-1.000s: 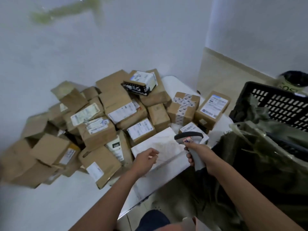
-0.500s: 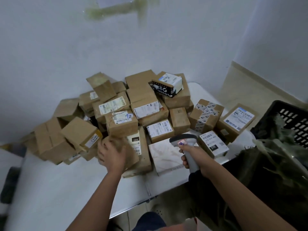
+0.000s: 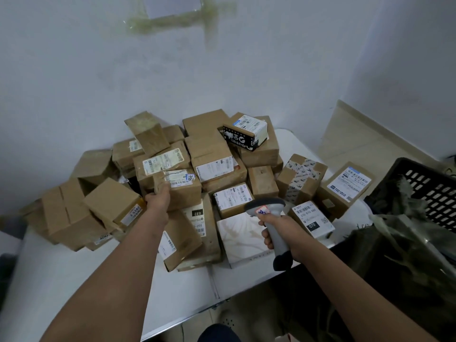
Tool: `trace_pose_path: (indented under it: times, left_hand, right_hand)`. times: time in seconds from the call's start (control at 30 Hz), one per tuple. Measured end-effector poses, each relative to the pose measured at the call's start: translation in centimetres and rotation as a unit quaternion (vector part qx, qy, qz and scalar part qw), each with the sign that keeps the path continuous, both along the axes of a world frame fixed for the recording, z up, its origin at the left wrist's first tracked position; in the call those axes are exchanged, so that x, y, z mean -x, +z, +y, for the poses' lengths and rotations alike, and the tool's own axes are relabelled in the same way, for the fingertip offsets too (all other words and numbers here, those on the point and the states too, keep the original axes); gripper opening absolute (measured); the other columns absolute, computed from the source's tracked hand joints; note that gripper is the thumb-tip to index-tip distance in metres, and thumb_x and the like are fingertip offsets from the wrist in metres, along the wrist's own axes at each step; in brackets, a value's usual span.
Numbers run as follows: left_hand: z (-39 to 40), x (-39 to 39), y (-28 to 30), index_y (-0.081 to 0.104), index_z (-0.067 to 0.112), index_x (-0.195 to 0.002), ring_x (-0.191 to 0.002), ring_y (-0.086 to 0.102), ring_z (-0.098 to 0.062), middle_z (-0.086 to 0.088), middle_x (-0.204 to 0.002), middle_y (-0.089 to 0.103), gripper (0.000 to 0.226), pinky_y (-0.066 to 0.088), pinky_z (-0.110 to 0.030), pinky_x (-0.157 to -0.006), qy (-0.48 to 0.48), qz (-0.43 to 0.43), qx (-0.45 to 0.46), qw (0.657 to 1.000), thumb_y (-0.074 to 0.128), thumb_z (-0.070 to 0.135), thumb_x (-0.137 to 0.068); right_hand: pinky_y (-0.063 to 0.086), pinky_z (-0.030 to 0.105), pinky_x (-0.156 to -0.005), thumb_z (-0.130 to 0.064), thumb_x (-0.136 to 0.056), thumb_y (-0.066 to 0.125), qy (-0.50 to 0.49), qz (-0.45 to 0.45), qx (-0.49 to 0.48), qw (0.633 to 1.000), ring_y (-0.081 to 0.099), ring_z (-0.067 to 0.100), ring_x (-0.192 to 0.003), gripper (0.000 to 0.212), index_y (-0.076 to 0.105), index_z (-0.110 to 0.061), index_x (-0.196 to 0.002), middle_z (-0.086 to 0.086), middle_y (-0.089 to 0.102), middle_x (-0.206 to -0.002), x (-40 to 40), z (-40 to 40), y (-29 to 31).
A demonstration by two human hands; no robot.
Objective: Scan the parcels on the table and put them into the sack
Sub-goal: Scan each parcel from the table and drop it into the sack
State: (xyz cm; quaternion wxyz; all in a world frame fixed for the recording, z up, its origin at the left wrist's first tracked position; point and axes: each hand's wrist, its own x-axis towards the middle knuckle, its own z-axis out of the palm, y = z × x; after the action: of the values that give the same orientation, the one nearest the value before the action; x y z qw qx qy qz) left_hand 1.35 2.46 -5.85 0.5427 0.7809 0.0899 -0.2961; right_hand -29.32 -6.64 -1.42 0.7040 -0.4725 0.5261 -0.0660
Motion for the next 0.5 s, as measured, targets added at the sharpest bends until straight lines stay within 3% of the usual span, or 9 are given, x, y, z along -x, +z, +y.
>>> trace_pose_path:
  times: [0.17, 0.33, 0.5]
  left_hand:
    - [2.1, 0.1, -0.5, 0.032, 0.021, -0.145, -0.127, 0.044, -0.028, -0.006, -0.140, 0.044, 0.079, 0.038, -0.047, -0.108, 0.008, -0.001, 0.068, 0.998, 0.073, 0.046, -0.082]
    - [5.0, 4.2, -0.8, 0.033, 0.029, -0.141, -0.115, 0.058, -0.023, -0.004, -0.133, 0.055, 0.064, 0.052, -0.040, -0.092, -0.021, -0.043, 0.144, 0.988, 0.070, 0.032, -0.088]
    - [5.2, 7.5, -0.1, 0.032, 0.037, -0.140, -0.112, 0.063, -0.022, -0.003, -0.131, 0.058, 0.067, 0.051, -0.045, -0.099, -0.114, -0.060, 0.184, 0.974, 0.070, 0.022, -0.087]
  right_hand:
    - [0.047, 0.028, -0.052, -0.030, -0.094, 0.063, -0.011, -0.005, -0.009, 1.000, 0.056, 0.019, -0.054, 0.028, 0.063, -0.002, -0.098, 0.010, 0.061, -0.064, -0.5, -0.2, -0.2]
    - [0.047, 0.027, -0.050, -0.028, -0.093, 0.065, -0.024, -0.034, -0.018, 0.999, 0.055, 0.020, -0.049, 0.027, 0.062, -0.002, -0.096, 0.010, 0.060, -0.060, -0.7, 0.0, -0.4]
    - [0.046, 0.026, -0.047, -0.029, -0.093, 0.065, -0.018, -0.060, -0.008, 0.998, 0.053, 0.019, -0.048, 0.027, 0.061, -0.002, -0.096, 0.010, 0.059, -0.059, -0.1, -0.1, 0.7]
